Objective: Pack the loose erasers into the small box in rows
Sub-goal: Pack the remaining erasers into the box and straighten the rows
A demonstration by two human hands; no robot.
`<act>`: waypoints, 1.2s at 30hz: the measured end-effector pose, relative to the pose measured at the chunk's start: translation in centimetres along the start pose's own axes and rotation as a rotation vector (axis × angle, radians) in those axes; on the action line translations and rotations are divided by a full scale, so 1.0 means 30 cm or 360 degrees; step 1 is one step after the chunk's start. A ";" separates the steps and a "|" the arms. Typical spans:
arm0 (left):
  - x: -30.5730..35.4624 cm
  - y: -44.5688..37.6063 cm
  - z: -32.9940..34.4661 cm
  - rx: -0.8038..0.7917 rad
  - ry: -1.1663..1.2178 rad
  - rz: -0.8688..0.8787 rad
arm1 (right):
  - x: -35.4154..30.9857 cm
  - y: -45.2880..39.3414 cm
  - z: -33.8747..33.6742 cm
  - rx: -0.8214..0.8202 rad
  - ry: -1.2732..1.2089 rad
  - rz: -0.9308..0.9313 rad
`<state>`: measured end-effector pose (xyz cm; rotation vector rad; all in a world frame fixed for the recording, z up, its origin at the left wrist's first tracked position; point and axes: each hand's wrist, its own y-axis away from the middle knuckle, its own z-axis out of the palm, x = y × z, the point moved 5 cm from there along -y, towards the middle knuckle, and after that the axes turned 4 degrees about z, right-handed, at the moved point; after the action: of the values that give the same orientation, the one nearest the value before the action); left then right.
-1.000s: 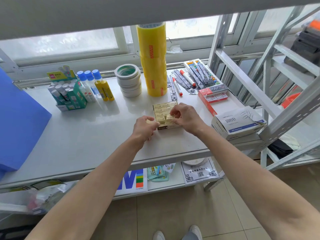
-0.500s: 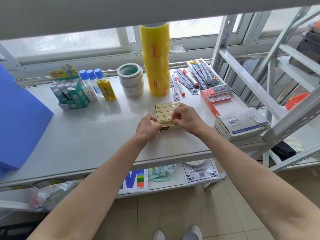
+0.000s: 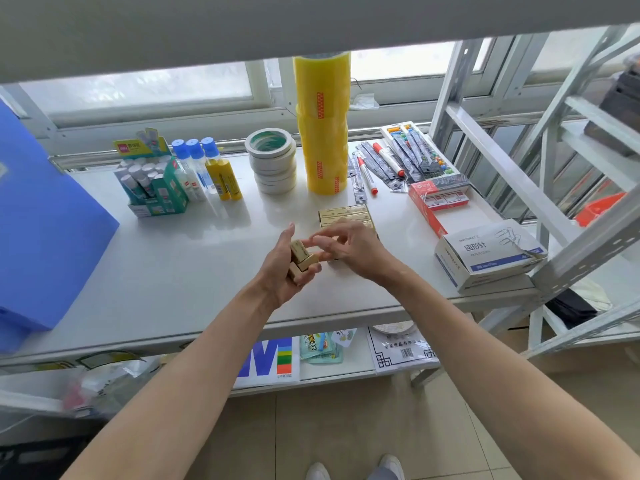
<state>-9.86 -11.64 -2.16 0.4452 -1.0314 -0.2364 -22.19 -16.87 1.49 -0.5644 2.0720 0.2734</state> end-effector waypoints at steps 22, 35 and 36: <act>0.001 0.025 0.007 0.0055 -0.0240 0.0135 | 0.033 0.060 0.007 0.0299 -0.0767 0.0308; 0.006 0.006 0.074 -0.0001 -0.0499 0.0275 | 0.098 0.087 -0.058 0.0358 -0.0699 0.0329; 0.006 0.001 0.075 0.0025 -0.0497 0.0278 | 0.103 0.088 -0.068 0.0329 -0.0577 0.0287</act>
<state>-11.72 -12.24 -1.04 0.3356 -1.3716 -0.1437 -26.40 -16.27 -0.10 -0.1851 1.7713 0.2422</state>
